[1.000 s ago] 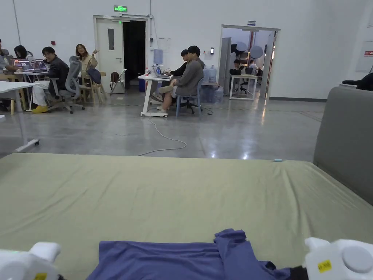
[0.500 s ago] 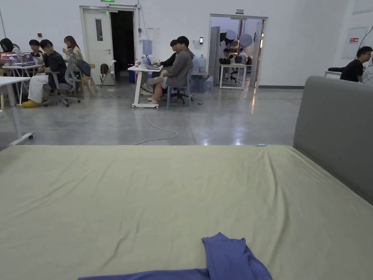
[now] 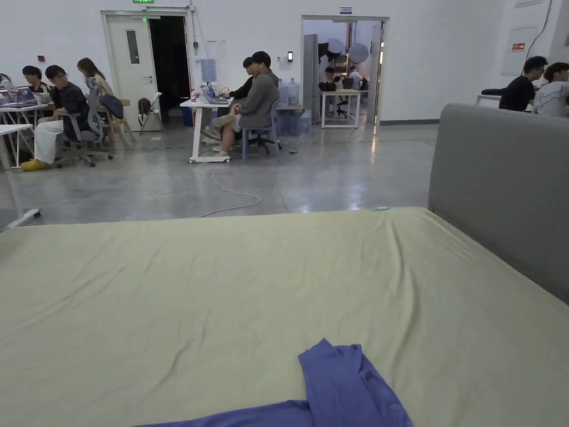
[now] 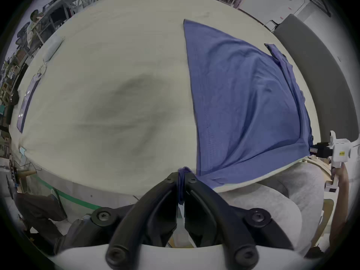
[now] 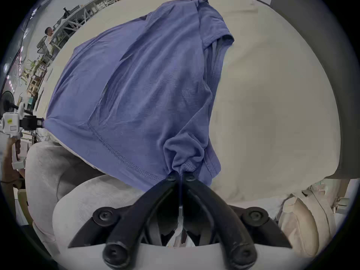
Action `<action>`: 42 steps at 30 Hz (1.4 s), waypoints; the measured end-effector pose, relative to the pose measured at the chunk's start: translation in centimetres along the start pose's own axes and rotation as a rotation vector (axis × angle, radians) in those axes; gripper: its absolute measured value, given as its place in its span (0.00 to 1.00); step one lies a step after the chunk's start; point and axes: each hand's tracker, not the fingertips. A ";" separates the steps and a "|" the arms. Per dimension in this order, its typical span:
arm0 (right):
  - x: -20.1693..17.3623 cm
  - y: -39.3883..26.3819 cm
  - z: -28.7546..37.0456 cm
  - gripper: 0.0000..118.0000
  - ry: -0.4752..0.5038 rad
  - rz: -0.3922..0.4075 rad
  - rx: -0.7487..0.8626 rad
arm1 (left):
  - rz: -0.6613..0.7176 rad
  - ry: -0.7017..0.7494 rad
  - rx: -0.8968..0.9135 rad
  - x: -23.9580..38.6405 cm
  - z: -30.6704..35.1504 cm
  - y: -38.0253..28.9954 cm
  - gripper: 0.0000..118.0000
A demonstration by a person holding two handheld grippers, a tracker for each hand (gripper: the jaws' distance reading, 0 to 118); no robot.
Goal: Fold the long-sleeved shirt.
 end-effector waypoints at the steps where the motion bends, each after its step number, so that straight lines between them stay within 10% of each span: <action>1: 0.0 -0.1 -0.1 0.00 0.000 0.005 -0.001 | 0.002 -0.001 0.009 -0.1 -0.2 -0.1 0.00; 4: -0.1 0.0 0.0 0.08 -0.007 0.036 0.003 | 0.035 -0.014 0.033 -0.2 -0.2 0.2 0.01; 5: 0.0 0.1 0.2 0.13 -0.003 0.030 0.005 | 0.040 -0.008 0.036 -0.1 0.1 0.2 0.16; 7: 0.2 0.5 1.6 0.50 0.064 0.050 -0.003 | 0.042 0.053 0.078 0.2 1.9 0.3 0.85; 9: -0.3 0.7 3.8 0.89 0.012 0.102 0.042 | 0.049 0.012 0.196 0.0 4.7 0.2 0.98; 14: -0.7 0.9 9.7 0.89 0.010 0.074 0.227 | 0.150 -0.124 0.274 0.6 9.4 -0.6 0.90; 16: -0.9 1.2 9.9 0.73 0.030 0.020 0.244 | 0.094 -0.080 0.202 1.5 8.8 -1.1 0.15; 17: -1.1 1.0 9.7 0.40 0.055 0.012 0.255 | 0.041 -0.003 0.182 2.0 8.1 -0.8 0.00; 18: -1.4 1.1 9.4 0.00 0.059 0.012 0.257 | 0.001 0.050 0.164 2.6 7.4 -0.8 0.00; 38: -2.3 3.2 2.7 0.00 0.085 -0.084 0.171 | -0.015 -0.016 0.241 6.1 -2.5 24.0 0.00; 39: -2.1 3.0 2.7 0.00 0.080 -0.085 0.163 | -0.012 -0.017 0.240 6.0 -3.4 25.0 0.06; 41: -1.9 2.7 2.8 0.00 0.073 -0.086 0.152 | -0.025 0.053 0.282 6.3 -4.7 26.5 0.80; 42: -1.7 2.6 2.7 0.00 0.072 -0.088 0.150 | -0.044 0.085 0.266 6.3 -5.8 27.7 1.00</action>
